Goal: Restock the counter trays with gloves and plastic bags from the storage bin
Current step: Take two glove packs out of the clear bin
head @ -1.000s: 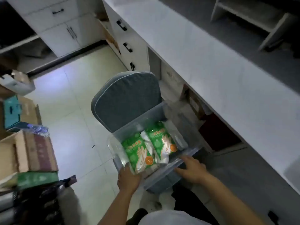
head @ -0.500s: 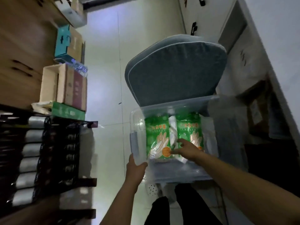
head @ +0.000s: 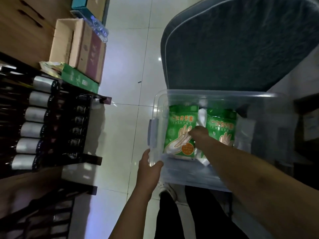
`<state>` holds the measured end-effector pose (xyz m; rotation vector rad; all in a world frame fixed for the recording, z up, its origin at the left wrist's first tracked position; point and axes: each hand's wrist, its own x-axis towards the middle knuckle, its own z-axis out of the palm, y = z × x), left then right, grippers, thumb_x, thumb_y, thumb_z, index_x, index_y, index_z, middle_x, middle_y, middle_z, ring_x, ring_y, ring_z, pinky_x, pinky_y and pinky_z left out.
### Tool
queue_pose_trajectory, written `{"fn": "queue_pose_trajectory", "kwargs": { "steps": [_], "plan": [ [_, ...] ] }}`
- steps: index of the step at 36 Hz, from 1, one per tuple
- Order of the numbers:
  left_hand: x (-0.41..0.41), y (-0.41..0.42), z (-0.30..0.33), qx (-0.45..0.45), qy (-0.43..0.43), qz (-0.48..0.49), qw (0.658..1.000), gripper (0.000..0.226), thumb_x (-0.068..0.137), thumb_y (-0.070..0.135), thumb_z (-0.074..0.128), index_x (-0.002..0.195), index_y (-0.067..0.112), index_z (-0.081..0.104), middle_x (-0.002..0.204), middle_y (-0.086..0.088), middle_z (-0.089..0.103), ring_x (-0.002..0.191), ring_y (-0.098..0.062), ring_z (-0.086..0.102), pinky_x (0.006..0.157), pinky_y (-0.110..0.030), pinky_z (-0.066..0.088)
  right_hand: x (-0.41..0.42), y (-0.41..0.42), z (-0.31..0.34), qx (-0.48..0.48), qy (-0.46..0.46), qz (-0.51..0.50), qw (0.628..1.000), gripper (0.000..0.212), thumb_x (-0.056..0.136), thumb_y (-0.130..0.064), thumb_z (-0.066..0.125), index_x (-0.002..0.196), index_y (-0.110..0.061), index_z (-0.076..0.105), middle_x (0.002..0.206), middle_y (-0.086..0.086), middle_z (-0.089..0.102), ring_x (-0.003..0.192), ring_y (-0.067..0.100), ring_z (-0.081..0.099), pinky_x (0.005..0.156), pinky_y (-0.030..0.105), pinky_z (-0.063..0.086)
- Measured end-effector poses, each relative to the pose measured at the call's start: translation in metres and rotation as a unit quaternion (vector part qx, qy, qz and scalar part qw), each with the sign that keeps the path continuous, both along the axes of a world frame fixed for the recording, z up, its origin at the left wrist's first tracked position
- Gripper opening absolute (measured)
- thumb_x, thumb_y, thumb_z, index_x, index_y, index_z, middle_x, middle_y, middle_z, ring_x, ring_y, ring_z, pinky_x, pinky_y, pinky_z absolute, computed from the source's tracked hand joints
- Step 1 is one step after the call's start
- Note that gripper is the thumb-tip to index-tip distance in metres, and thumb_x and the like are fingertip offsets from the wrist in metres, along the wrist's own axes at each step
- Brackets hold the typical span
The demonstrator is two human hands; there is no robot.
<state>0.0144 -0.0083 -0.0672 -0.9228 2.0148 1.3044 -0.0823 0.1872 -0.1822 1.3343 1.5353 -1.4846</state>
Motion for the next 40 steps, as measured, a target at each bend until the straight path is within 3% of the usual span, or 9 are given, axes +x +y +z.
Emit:
{"fn": "queue_pose_trajectory", "kwargs": {
  "steps": [4,9,17,21,25,27,30,35,40],
  "plan": [
    [0.007,-0.001,0.018,-0.01,0.018,0.074,0.997,0.057,0.091,0.011,0.062,0.141,0.032,0.043,0.126,0.002,0.052,0.093,0.001,0.054,0.062,-0.021,0.043,0.01,-0.004,0.026,0.034,0.029,-0.032,0.998,0.033,0.086,0.001,0.059,0.117,-0.01,0.065,0.089,0.013,0.064,0.066,0.025,0.056,0.054,0.03,0.044],
    [0.01,0.006,0.049,-0.02,0.035,0.058,0.998,0.044,0.092,0.006,0.059,0.13,0.028,0.055,0.123,0.001,0.061,0.094,0.002,0.056,0.062,-0.017,0.041,0.032,0.016,0.083,0.001,0.09,-0.046,0.995,0.047,0.081,0.003,0.069,0.124,-0.016,0.063,0.082,0.004,0.062,0.063,0.024,0.06,0.052,0.029,0.046],
    [-0.008,0.05,0.108,0.102,0.009,-0.057,0.993,0.037,0.089,0.021,0.071,0.124,0.027,0.061,0.119,0.003,0.066,0.101,-0.004,0.063,0.075,-0.02,0.048,0.092,0.087,0.181,-0.178,0.178,-0.093,0.963,0.056,0.079,0.0,0.073,0.13,-0.015,0.057,0.121,0.02,0.064,0.099,0.033,0.066,0.07,0.04,0.054],
    [-0.019,0.083,0.142,0.253,-0.027,-0.038,0.966,0.034,0.093,0.015,0.063,0.127,0.02,0.062,0.113,-0.01,0.074,0.094,-0.023,0.072,0.078,-0.037,0.056,0.121,0.114,0.219,-0.238,0.216,-0.137,0.937,0.064,0.077,-0.002,0.072,0.137,-0.009,0.052,0.129,0.024,0.062,0.115,0.043,0.061,0.097,0.061,0.044],
    [-0.019,0.111,0.168,0.291,0.007,-0.08,0.953,0.033,0.092,0.006,0.06,0.121,0.023,0.065,0.109,-0.009,0.076,0.09,-0.024,0.073,0.074,-0.036,0.058,0.149,0.138,0.255,-0.234,0.281,-0.145,0.919,0.037,0.078,-0.002,0.071,0.114,-0.01,0.07,0.107,0.019,0.073,0.082,0.031,0.071,0.066,0.04,0.058],
    [-0.018,0.126,0.177,0.295,0.023,-0.107,0.949,0.035,0.091,0.004,0.061,0.121,0.022,0.064,0.109,-0.009,0.076,0.09,-0.023,0.075,0.067,-0.033,0.059,0.164,0.149,0.268,-0.194,0.302,-0.172,0.917,0.031,0.081,0.004,0.07,0.109,-0.008,0.071,0.101,0.02,0.074,0.072,0.029,0.073,0.052,0.033,0.056],
    [-0.013,0.154,0.185,0.299,0.033,-0.156,0.941,0.039,0.09,0.001,0.062,0.126,0.016,0.062,0.113,-0.012,0.074,0.092,-0.026,0.074,0.07,-0.035,0.059,0.191,0.162,0.281,-0.019,0.334,-0.186,0.924,0.043,0.078,0.005,0.074,0.118,-0.012,0.068,0.103,0.016,0.073,0.083,0.03,0.074,0.062,0.04,0.061],
    [0.004,0.223,0.194,0.329,0.023,-0.248,0.911,0.038,0.089,-0.001,0.063,0.124,0.011,0.063,0.116,-0.015,0.072,0.088,-0.025,0.07,0.071,-0.035,0.056,0.245,0.184,0.302,0.24,0.367,-0.162,0.884,0.068,0.078,-0.01,0.077,0.109,-0.066,0.054,0.103,-0.022,0.07,0.09,0.004,0.069,0.078,0.032,0.057],
    [0.034,0.308,0.201,0.377,0.0,-0.324,0.868,0.031,0.09,-0.004,0.06,0.118,0.01,0.065,0.105,-0.007,0.074,0.079,-0.018,0.07,0.067,-0.03,0.055,0.294,0.211,0.313,0.411,0.294,-0.143,0.851,0.053,0.084,-0.027,0.073,0.135,-0.028,0.056,0.131,-0.006,0.049,0.119,0.014,0.053,0.099,0.036,0.046]
  ]
}}
